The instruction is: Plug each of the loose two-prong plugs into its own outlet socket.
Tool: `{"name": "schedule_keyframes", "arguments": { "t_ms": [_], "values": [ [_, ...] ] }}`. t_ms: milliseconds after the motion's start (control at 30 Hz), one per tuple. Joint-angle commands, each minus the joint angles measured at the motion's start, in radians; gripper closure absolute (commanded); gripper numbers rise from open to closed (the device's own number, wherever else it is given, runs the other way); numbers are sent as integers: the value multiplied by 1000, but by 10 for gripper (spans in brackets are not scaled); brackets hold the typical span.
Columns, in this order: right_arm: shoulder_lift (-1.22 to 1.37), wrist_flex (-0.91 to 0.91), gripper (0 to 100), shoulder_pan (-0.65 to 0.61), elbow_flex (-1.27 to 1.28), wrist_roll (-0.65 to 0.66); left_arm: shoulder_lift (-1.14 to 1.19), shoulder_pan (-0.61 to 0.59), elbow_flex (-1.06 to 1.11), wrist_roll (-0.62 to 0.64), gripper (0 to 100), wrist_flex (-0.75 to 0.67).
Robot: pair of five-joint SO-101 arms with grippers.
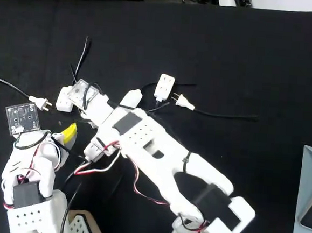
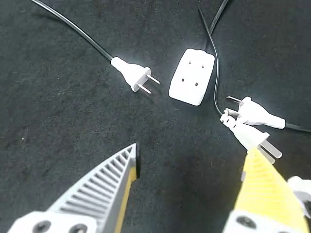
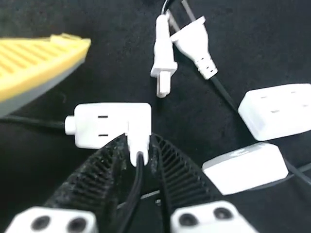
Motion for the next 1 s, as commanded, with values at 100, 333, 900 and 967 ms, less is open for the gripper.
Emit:
{"name": "schedule_keyframes", "arguments": {
  "t_ms": [100,333,900,967],
  "values": [
    [4,75,986,21,-59,2,-8,-12,-13,8,661,2],
    [30,75,986,17,-58,-32,-8,-12,-13,8,661,0],
    [186,83,986,17,-119,-32,-8,-12,-13,8,661,2],
    [168,94,986,23,-125,-32,-8,-12,-13,8,661,3]
  ]
}}
